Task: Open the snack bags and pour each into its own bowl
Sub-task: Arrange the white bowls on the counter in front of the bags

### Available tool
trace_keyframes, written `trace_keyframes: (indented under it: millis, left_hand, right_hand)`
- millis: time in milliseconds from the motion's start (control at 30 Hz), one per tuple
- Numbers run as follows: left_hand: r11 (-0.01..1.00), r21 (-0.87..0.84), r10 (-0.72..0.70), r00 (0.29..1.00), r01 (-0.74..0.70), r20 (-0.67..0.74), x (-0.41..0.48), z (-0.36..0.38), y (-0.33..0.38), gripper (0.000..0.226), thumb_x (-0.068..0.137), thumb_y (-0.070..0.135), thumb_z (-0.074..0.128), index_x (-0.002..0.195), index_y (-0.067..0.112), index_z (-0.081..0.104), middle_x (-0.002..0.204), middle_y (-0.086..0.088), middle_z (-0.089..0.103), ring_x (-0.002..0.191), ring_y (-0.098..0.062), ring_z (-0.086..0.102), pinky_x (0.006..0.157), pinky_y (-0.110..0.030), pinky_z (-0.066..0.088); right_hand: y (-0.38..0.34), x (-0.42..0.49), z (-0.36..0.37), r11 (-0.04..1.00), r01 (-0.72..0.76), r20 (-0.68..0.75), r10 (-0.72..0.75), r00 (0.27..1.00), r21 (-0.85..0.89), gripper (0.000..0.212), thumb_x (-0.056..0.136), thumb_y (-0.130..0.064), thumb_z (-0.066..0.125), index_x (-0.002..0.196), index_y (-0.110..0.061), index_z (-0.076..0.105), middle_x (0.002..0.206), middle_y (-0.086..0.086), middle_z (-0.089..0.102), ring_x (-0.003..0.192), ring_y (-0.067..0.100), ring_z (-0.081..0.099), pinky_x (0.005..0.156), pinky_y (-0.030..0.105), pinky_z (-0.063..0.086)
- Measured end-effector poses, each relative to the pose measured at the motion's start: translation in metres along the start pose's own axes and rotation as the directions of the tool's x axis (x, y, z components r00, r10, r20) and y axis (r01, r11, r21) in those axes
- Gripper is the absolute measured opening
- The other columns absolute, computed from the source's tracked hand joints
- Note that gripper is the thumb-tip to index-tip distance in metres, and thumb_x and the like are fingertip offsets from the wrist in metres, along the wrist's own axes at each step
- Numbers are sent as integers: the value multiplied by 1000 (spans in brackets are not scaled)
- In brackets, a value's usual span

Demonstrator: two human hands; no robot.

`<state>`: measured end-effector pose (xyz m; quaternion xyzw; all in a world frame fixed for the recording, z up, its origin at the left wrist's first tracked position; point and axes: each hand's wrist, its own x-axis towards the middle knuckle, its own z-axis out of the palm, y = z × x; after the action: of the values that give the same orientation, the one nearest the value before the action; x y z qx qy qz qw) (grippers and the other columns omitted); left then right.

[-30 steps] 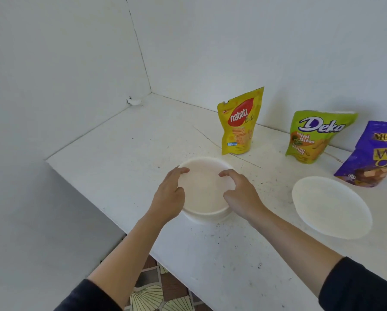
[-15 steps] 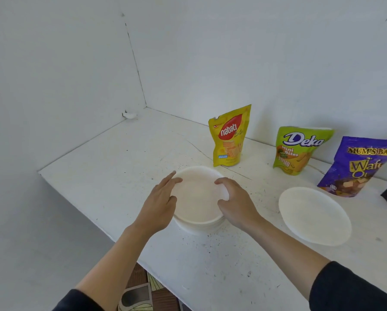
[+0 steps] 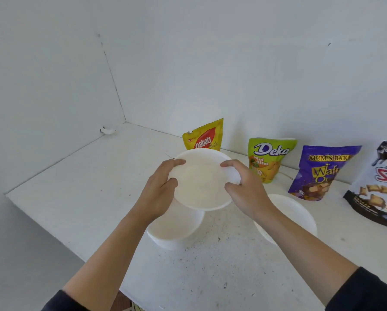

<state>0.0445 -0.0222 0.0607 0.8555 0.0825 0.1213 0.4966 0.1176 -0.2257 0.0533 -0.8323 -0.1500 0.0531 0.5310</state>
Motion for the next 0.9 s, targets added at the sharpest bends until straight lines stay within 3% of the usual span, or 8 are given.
trace_keyframes:
  millis: [133, 200, 300, 433, 533, 667, 767, 900]
  left_hand:
    - [994, -96, 58, 997, -53, 51, 12, 50, 35, 56, 95, -5, 39, 136, 29, 57, 137, 11, 50, 121, -15, 46, 88, -23, 43]
    - [987, -146, 76, 994, -63, 85, 15, 84, 52, 57, 94, -6, 40, 134, 29, 58, 135, 12, 51, 121, -13, 46, 90, -24, 42]
    - [980, -179, 116, 980, -86, 163, 17, 141, 75, 56, 93, -7, 41, 131, 30, 59, 129, 19, 53, 117, -1, 48, 91, -18, 41]
    - [981, -180, 124, 951, -74, 284, 8, 221, 101, 56, 94, -5, 41, 134, 30, 57, 134, 10, 51, 120, -16, 49, 93, -29, 41]
    - [978, -194, 144, 919, -75, 368, -9, 275, 110, 55, 95, -7, 41, 136, 26, 56, 137, 6, 50, 128, -19, 47, 103, -32, 43]
    - [988, -152, 107, 881, -41, 462, -27, 331, 114, 54, 97, -6, 39, 141, 23, 51, 140, 4, 44, 129, -16, 41, 116, -42, 40]
    - [994, -110, 70, 861, -16, 504, -34, 358, 112, 54, 98, -6, 37, 143, 23, 48, 144, 3, 42, 130, -16, 38, 118, -40, 36]
    - [998, -46, -17, 853, 48, 522, -35, 372, 96, 55, 99, -5, 35, 144, 23, 47, 150, 0, 40, 137, -19, 36, 119, -38, 34]
  right_hand:
    - [11, -13, -57, 999, -45, -151, 43, 988, -10, 51, 79, 4, 53, 114, -32, 61, 102, -5, 59, 58, 12, 51, 51, 17, 36]
    - [22, -25, -90, 997, -81, -225, 78, 971, -6, 50, 78, 3, 53, 112, -33, 62, 103, -3, 60, 59, 13, 53, 52, 23, 40]
    - [45, -47, -139, 989, -145, -301, 141, 943, 9, 50, 80, 4, 55, 113, -33, 61, 111, -5, 56, 81, 8, 56, 60, 24, 51]
    - [81, -81, -199, 967, -244, -393, 253, 884, 73, 51, 82, 6, 56, 115, -31, 62, 120, -7, 49, 105, 17, 51, 67, 21, 52]
    - [115, -108, -234, 940, -325, -429, 338, 838, 105, 51, 81, 7, 55, 115, -31, 62, 131, -5, 48, 111, 21, 48, 66, 19, 50]
    - [154, -133, -264, 915, -383, -456, 395, 797, 123, 50, 82, 9, 54, 115, -27, 63, 140, -1, 50, 119, 23, 46, 77, 23, 50]
    - [178, -140, -271, 905, -410, -461, 414, 785, 113, 49, 83, 10, 55, 115, -26, 62, 141, -1, 50, 117, 18, 46, 65, 10, 42]
    - [203, -136, -265, 878, -470, -423, 461, 780, 91, 50, 86, 10, 54, 121, -26, 59, 140, 1, 51, 106, 17, 49, 58, 10, 44]
